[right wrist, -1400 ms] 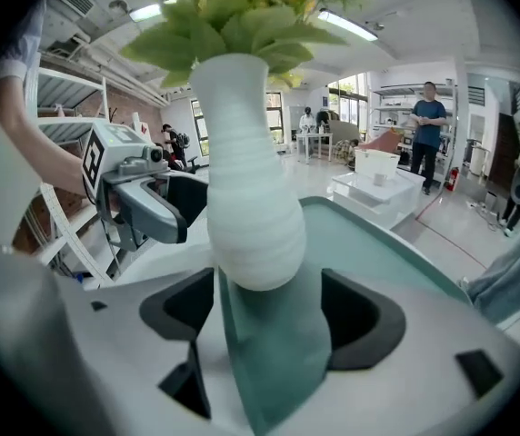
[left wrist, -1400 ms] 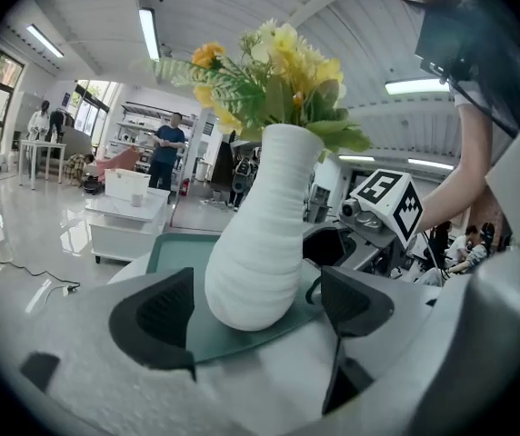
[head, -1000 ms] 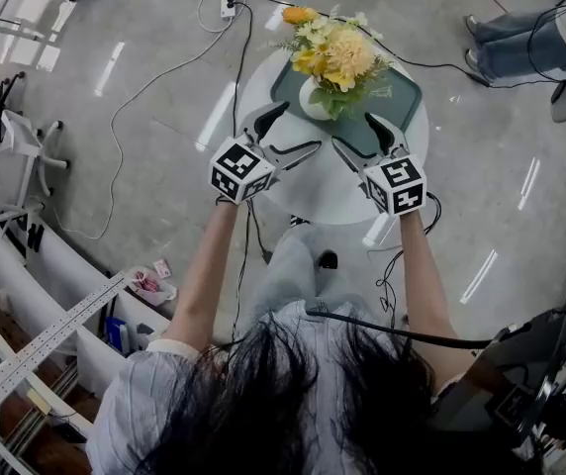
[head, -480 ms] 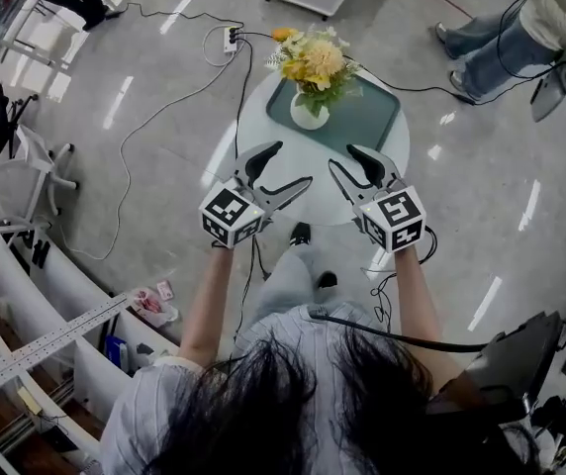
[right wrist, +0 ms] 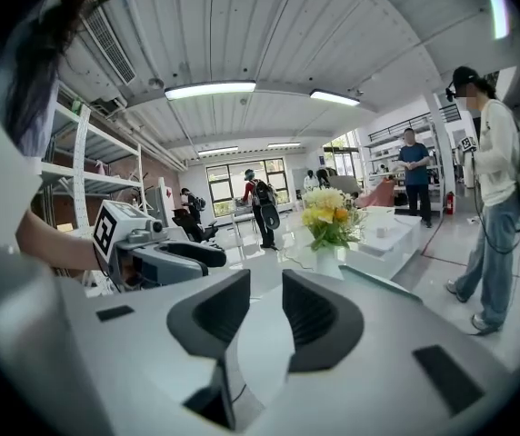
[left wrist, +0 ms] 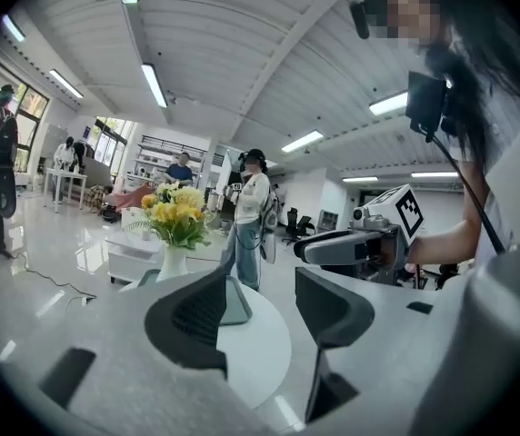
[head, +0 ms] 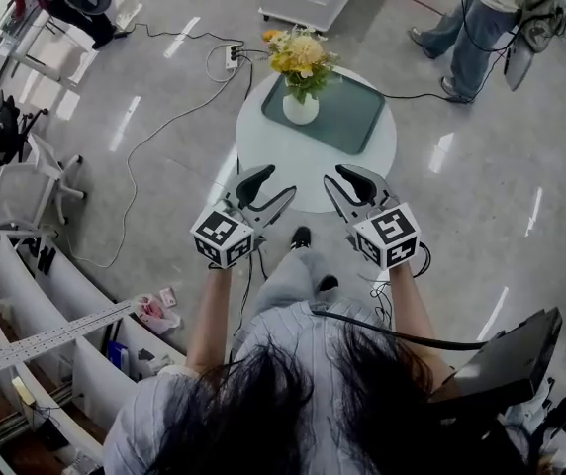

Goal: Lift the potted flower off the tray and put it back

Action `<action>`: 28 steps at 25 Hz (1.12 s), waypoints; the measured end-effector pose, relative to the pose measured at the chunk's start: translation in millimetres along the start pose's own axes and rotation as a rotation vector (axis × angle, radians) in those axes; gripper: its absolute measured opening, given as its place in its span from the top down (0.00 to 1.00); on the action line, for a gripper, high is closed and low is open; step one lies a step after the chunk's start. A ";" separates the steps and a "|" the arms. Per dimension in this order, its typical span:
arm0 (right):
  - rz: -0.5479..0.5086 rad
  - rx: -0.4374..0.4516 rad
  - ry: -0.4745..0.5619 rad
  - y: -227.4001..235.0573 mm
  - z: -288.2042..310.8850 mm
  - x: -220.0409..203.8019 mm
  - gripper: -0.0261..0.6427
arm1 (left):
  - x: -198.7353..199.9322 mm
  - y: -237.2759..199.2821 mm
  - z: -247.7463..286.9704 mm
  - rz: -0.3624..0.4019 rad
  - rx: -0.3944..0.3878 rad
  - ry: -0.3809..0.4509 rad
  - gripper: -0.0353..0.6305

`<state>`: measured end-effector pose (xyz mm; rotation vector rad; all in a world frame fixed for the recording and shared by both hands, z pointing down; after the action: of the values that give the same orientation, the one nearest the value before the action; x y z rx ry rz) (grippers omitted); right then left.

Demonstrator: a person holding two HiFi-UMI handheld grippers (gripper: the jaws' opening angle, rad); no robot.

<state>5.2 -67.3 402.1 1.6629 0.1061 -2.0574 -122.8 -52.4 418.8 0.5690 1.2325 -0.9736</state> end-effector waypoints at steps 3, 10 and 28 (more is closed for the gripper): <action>0.009 -0.008 0.009 -12.1 -17.9 -7.9 0.78 | -4.5 16.3 -9.8 -0.028 0.009 0.001 0.58; 0.010 0.000 -0.001 -54.9 -61.9 -27.6 0.78 | -3.0 64.1 -46.7 -0.043 0.044 0.030 0.63; -0.031 0.075 -0.021 -148.6 -113.2 -73.9 0.84 | -42.3 142.6 -128.2 -0.124 0.124 0.059 0.77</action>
<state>55.4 127.2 406.9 1.6934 0.0487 -2.1253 -68.0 135.6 404.9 0.6275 1.2775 -1.1509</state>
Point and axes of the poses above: the fingertips, and each gripper's own axes: z forward along the fingers, y to its right, x out of its top, the point moved 3 cm from there along -z, backward along the fingers, and after that the axes turned 15 degrees about x, right-handed, at the moved point
